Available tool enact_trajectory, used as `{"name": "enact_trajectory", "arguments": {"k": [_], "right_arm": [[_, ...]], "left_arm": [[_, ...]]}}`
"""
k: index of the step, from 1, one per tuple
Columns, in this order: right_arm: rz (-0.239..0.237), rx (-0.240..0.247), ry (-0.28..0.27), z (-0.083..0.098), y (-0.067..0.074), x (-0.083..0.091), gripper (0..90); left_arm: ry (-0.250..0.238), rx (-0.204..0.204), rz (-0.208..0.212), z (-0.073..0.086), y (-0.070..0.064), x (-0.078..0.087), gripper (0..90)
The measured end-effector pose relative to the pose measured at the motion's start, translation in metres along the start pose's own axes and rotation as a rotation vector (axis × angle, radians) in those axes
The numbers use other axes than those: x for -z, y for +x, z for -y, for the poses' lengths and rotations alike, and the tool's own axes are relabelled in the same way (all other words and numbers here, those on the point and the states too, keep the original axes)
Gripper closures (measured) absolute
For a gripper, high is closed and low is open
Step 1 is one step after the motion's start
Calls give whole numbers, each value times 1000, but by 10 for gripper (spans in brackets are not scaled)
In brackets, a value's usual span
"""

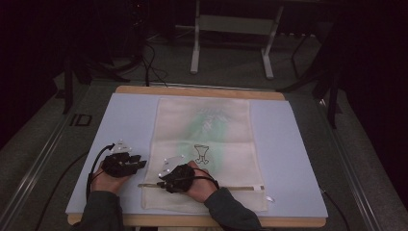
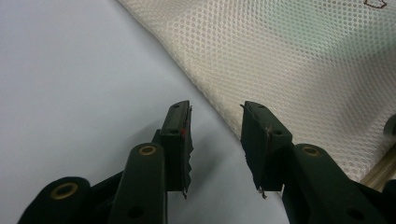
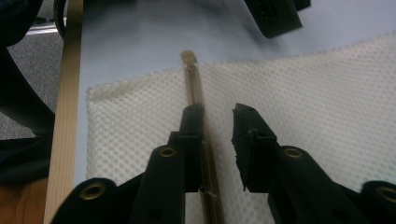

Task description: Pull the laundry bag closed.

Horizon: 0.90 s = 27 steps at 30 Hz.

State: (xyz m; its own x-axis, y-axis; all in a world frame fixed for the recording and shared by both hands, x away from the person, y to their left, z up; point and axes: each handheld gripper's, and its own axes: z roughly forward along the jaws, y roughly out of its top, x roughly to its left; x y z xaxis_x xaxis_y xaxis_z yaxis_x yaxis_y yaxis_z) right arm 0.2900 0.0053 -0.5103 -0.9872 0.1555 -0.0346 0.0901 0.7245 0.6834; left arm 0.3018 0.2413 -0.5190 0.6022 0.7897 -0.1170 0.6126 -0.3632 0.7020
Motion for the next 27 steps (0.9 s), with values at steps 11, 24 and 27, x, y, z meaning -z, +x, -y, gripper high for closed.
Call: {"name": "enact_trajectory", "arguments": {"k": [11,24,27], "right_arm": [[-24,11,-7,-16,5,-19,740],[-39,24,-5,-31,10,-37,745],[-42,22,0,-35,10,-41,755]], "left_arm": [[3,8,6,1,2,0,624],[-7,18,7,1,4,1,624],[-7,20,13,1,4,2,628]]}}
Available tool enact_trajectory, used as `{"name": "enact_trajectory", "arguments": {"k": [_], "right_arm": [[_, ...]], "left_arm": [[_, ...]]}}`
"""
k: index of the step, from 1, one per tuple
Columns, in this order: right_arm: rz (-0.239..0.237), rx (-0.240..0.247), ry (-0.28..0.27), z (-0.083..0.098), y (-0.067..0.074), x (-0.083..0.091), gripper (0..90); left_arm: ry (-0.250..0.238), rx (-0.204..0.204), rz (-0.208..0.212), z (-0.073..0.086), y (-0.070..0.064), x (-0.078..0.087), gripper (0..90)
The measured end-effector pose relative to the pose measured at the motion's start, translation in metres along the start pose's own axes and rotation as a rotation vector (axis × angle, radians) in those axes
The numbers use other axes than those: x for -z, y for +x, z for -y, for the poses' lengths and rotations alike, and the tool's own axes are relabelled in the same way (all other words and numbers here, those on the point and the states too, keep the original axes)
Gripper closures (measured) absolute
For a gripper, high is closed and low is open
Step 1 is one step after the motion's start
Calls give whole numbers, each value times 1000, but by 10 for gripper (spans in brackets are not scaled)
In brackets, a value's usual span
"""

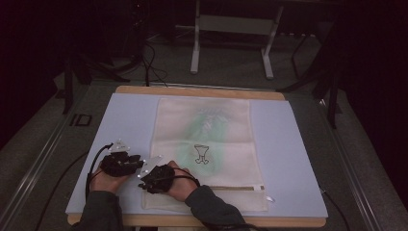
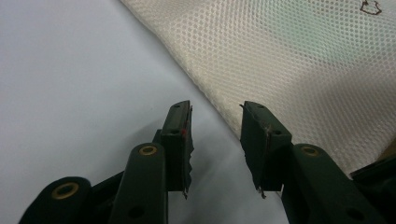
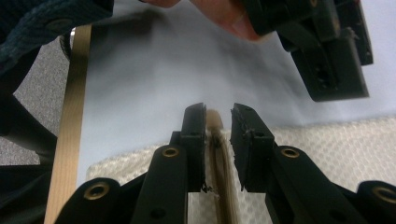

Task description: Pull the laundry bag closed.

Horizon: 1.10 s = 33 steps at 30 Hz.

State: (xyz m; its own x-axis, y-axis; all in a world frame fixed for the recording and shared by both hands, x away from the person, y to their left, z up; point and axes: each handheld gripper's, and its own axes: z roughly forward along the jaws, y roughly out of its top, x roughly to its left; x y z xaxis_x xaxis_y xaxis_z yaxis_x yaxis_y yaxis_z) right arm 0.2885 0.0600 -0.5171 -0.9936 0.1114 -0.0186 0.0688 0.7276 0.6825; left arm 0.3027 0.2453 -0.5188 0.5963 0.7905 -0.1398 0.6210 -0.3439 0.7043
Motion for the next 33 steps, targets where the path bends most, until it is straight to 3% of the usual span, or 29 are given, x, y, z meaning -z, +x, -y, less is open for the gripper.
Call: {"name": "enact_trajectory", "arguments": {"k": [18,26,33], "right_arm": [[14,5,66,-11,0,-24,770],[7,-22,29,-10,-1,-23,812],[-16,-40,-34,-7,-6,-6,813]], "left_arm": [[-9,6,5,0,0,1,638],[-15,19,-7,0,2,3,639],[-22,28,-15,0,4,5,642]]}}
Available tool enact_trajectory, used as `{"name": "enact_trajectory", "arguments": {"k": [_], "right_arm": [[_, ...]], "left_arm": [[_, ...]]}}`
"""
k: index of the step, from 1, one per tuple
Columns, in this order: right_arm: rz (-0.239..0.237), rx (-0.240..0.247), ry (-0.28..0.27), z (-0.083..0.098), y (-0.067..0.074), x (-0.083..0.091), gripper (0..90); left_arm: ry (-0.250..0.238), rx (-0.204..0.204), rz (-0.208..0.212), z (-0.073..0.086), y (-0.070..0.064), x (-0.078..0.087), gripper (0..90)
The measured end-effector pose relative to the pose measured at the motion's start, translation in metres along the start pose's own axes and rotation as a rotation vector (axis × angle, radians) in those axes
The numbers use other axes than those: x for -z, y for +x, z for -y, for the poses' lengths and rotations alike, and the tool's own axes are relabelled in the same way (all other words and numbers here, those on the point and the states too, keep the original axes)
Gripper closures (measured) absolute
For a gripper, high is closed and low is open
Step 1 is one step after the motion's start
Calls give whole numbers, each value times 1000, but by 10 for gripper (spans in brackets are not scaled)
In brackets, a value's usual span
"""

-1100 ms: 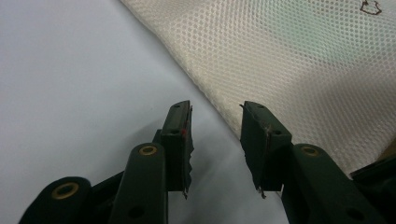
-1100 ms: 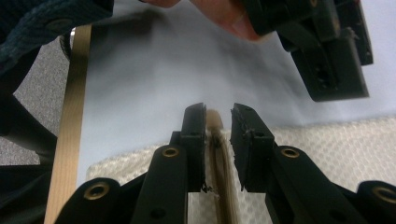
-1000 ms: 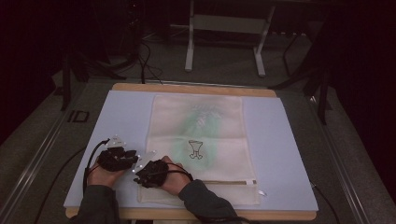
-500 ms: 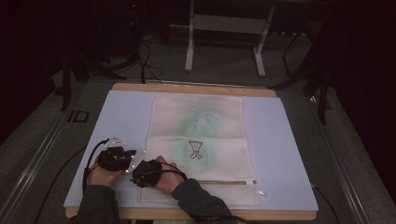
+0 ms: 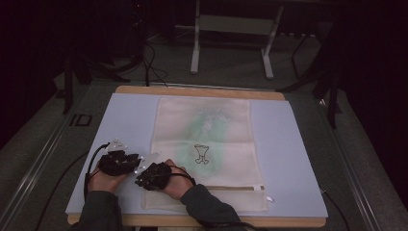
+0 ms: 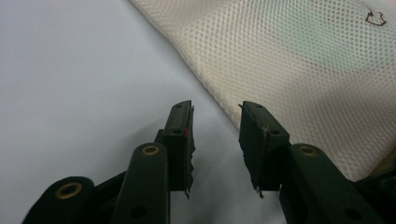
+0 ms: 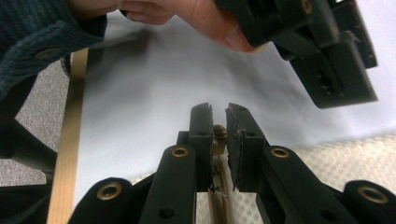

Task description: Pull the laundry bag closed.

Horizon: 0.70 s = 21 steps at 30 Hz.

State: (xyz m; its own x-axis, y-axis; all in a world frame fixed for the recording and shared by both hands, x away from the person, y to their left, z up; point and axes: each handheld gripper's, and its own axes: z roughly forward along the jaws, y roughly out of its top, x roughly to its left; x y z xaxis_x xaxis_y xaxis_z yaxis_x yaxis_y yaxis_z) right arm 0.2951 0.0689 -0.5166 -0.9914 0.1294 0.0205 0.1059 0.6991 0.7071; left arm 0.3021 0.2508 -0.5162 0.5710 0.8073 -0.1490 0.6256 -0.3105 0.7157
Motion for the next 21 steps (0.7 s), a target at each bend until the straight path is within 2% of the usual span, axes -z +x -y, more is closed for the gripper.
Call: {"name": "enact_trajectory", "arguments": {"k": [6,12,21], "right_arm": [[-4,-5,-5,5,1,10,812],[-17,-24,-5,19,-1,18,810],[-33,-44,5,24,-3,15,804]], "left_arm": [[1,-1,1,0,-1,0,644],[6,-9,3,0,-2,-1,649],[9,-13,8,0,-2,-1,650]]}}
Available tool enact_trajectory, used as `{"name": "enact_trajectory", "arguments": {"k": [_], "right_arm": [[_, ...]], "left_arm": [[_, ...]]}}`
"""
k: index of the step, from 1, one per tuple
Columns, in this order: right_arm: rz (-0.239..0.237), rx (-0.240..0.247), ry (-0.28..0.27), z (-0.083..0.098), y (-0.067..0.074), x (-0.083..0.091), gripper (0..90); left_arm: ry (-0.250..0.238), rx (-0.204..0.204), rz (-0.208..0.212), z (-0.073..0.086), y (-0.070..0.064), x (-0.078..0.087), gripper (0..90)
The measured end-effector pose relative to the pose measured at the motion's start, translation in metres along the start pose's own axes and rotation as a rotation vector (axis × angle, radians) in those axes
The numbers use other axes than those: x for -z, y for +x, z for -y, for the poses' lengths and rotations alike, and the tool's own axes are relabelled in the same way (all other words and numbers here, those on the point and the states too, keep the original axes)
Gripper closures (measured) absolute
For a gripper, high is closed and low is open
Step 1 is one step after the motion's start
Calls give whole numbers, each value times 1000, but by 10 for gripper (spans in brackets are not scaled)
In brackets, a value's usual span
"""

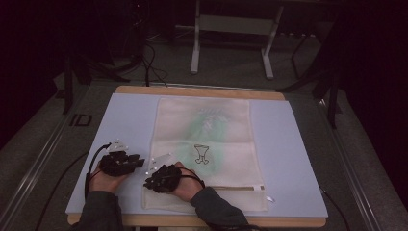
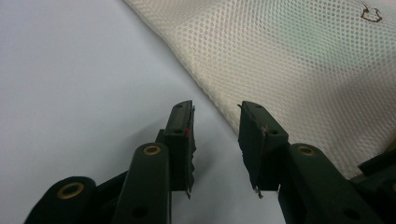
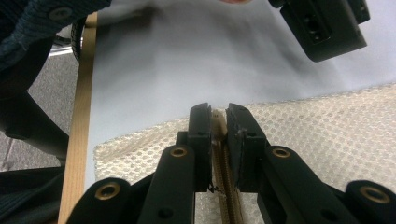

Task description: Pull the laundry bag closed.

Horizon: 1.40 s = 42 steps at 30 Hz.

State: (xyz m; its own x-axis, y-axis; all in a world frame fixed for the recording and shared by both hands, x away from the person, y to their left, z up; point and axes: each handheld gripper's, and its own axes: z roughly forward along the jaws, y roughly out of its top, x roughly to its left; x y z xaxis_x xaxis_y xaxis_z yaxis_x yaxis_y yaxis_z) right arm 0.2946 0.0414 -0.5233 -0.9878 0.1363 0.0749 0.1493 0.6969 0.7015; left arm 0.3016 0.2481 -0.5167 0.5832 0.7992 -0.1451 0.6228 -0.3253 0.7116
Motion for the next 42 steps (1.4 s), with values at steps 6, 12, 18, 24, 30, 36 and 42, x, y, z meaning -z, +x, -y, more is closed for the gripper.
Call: {"name": "enact_trajectory", "arguments": {"k": [6,12,18,24,30,36,42], "right_arm": [[-5,-3,12,3,-1,-5,801],[-1,-8,12,5,-1,-7,810],[20,-4,-5,9,3,-7,813],[29,18,6,8,4,-7,814],[29,13,-1,9,4,-7,815],[21,13,0,9,2,-7,815],[21,7,-7,10,3,-7,816]], "left_arm": [[1,-10,7,0,-1,0,664],[9,-23,34,0,-4,-1,684],[32,-54,66,1,-8,-4,758],[45,-65,120,4,-10,-7,888],[78,-93,161,4,-14,-11,893],[103,-110,186,4,-20,-15,893],[127,-104,207,7,-22,-16,893]]}}
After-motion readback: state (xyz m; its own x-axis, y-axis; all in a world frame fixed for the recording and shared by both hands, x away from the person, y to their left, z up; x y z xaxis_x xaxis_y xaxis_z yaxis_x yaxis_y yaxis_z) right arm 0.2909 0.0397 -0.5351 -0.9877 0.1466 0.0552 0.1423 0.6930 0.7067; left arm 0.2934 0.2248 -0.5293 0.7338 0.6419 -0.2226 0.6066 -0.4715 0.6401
